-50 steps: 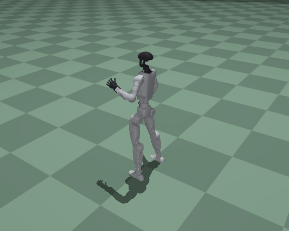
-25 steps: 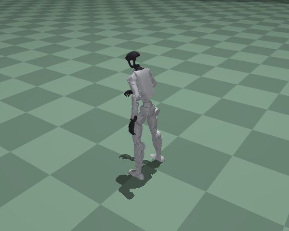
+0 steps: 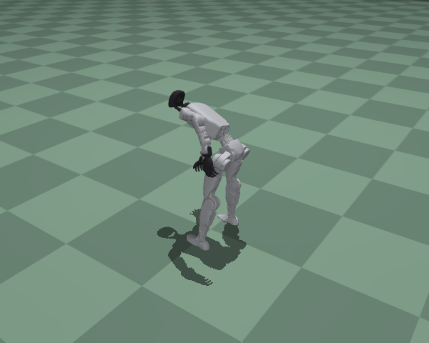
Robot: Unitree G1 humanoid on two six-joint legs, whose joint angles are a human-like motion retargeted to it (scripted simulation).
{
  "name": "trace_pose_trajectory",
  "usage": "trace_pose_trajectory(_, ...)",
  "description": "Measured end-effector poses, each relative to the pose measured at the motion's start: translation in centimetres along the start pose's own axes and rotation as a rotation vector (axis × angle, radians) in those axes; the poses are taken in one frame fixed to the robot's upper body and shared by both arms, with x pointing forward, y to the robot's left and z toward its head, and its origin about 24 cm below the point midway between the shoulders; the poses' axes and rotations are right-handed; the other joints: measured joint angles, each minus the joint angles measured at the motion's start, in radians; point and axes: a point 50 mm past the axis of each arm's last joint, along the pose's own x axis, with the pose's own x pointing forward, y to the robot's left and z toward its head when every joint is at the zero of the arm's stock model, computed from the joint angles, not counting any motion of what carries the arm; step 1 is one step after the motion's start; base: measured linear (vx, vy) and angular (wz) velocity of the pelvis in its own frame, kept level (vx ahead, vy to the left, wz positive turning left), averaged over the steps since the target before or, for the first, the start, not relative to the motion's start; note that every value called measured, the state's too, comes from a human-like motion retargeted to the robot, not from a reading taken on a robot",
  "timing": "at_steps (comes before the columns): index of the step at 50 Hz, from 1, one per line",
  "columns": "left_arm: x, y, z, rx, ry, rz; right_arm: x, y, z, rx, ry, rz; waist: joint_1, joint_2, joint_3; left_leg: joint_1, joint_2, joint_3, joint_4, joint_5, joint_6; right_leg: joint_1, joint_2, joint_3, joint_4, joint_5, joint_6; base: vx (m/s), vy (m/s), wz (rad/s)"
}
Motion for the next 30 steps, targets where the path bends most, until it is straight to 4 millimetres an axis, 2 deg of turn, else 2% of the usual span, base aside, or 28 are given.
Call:
trace_pose_trajectory(2, 0.3, 0.0, 0.6, -0.018, -0.016, 0.000, 2.2, -3.9, 0.8, 0.023, 0.011, -0.100, 0.020, 0.009, 0.000, -0.117, -0.004, -0.012, 0.022, 0.015, 0.000, -0.119, -0.002, -0.007, 0.034, 0.011, 0.000, -0.18, -0.06, 0.31)
trace_pose_trajectory(3, 0.8, -0.6, 1.0, -0.024, -0.030, -0.009, 3.3, -6.5, 0.9, 0.017, 0.003, -0.158, 0.034, 0.028, 0.000, -0.178, -0.007, -0.025, 0.030, 0.025, 0.000, -0.175, -0.005, -0.017, 0.045, 0.017, 0.000, -0.15, -0.01, 0.55)
trace_pose_trajectory(6, 1.2, -0.9, 1.6, -0.063, -0.046, 0.008, 5.4, -13.4, 2.3, -0.044, -0.045, -0.332, 0.059, 0.050, 0.000, -0.345, -0.017, -0.048, 0.079, 0.037, 0.000, -0.333, -0.014, -0.032, 0.096, 0.025, 0.000, -0.10, -0.02, 0.53)
trace_pose_trajectory(8, 1.3, -1.0, 1.7, -0.084, -0.051, 0.020, 6.0, -17.9, 3.5, -0.113, -0.089, -0.441, 0.070, 0.059, 0.000, -0.453, -0.027, -0.061, 0.119, 0.040, 0.000, -0.433, -0.021, -0.040, 0.134, 0.025, 0.000, -0.05, -0.02, 0.56)
trace_pose_trajectory(13, 1.1, -0.5, 1.3, -0.085, -0.029, 0.037, 6.0, -26.4, 6.5, -0.241, -0.128, -0.547, 0.070, 0.021, 0.000, -0.678, -0.051, -0.089, 0.189, 0.047, 0.000, -0.644, -0.050, -0.046, 0.205, 0.017, 0.000, 0.04, 0.00, 0.67)
trace_pose_trajectory(15, 0.7, -0.3, 0.5, -0.058, -0.001, 0.028, 5.7, -27.9, 7.5, -0.264, -0.145, -0.547, 0.078, 0.012, 0.000, -0.725, -0.044, -0.107, 0.205, 0.054, 0.000, -0.654, -0.037, -0.064, 0.160, 0.053, 0.000, 0.00, 0.00, 0.00)
trace_pose_trajectory(21, -0.6, 0.4, -1.7, 0.018, 0.086, -0.016, 5.3, -29.6, 9.1, -0.250, -0.178, -0.518, 0.070, 0.015, 0.000, -0.726, -0.047, -0.136, 0.138, 0.106, 0.000, -0.654, -0.048, -0.098, 0.137, 0.069, 0.000, 0.09, -0.02, 0.23)
trace_pose_trajectory(25, -0.4, 0.7, -1.7, 0.014, 0.094, 0.001, 5.1, -30.5, 9.3, -0.272, -0.167, -0.564, 0.079, 0.020, 0.000, -0.726, -0.038, -0.147, 0.104, 0.128, 0.000, -0.654, -0.043, -0.117, 0.120, 0.080, 0.000, 0.08, -0.04, 0.02)
trace_pose_trajectory(30, 0.7, 0.8, -0.8, -0.032, 0.078, 0.048, 4.7, -30.4, 9.4, -0.477, -0.148, -0.740, 0.083, 0.007, 0.000, -0.726, -0.023, -0.128, 0.108, 0.123, 0.000, -0.654, -0.023, -0.114, 0.100, 0.094, 0.000, 0.04, -0.05, -0.26)
